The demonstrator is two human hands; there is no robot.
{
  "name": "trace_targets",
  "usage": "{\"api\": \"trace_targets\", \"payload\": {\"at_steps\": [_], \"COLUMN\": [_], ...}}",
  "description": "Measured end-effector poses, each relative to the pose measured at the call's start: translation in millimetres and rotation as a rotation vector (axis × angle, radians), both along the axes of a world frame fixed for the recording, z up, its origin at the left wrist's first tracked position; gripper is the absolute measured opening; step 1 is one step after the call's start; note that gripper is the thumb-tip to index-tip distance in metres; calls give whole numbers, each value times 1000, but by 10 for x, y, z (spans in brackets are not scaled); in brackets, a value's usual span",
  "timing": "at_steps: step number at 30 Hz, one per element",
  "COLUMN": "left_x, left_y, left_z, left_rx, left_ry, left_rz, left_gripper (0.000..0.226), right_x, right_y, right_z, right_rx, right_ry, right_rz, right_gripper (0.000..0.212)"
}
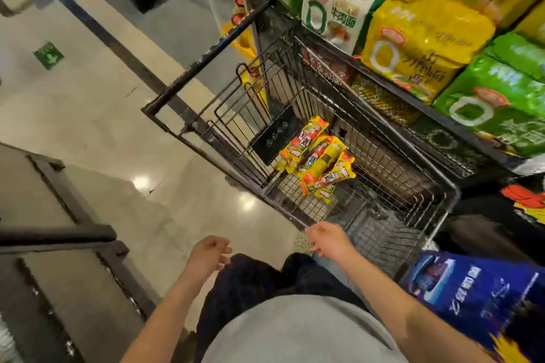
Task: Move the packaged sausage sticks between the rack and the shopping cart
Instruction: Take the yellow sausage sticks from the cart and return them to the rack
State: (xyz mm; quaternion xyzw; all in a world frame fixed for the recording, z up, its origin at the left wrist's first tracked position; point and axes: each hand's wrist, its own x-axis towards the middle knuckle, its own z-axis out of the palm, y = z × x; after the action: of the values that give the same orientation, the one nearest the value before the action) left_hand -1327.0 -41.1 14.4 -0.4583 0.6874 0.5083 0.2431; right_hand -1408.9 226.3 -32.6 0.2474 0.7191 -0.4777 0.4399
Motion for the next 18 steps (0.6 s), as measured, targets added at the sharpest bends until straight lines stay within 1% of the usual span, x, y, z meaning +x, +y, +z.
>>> {"api": "trace_targets", "payload": {"at_steps": [2,4,7,10,12,13,15,18], "left_x": [-308,-654,-1196,-1737,-2130,-2330,-2706,-3124], "left_y": [-86,-133,-130,-59,24,82,218,379], "left_z": [11,30,5,-121,-281,-373,-590,-939], "left_rx": [12,8,12,71,96,97,100,40], "left_ry": [12,22,38,47,45,50,61,53], "left_rz": [-43,-113,-255,-435,-534,-582,-656,-832], "left_gripper": [14,15,15,17,19,20,20,17], "right_x": [-154,-287,-379,-460,-551,-609,-760,-969], "right_y": [-81,-104,-73,-15,17,14,5,-75], "right_z": [-9,-56,-125,-266,-401,-465,-571,-827], "right_rx": [-10,2,34,53,64,55,60,84], "right_ry": [-20,-31,-34,-65,-113,-144,-182,-175], "right_rz": [-11,-93,-270,-490,-626,-688,-762,-788], "right_gripper": [14,13,12,14,17,15,9,10]}}
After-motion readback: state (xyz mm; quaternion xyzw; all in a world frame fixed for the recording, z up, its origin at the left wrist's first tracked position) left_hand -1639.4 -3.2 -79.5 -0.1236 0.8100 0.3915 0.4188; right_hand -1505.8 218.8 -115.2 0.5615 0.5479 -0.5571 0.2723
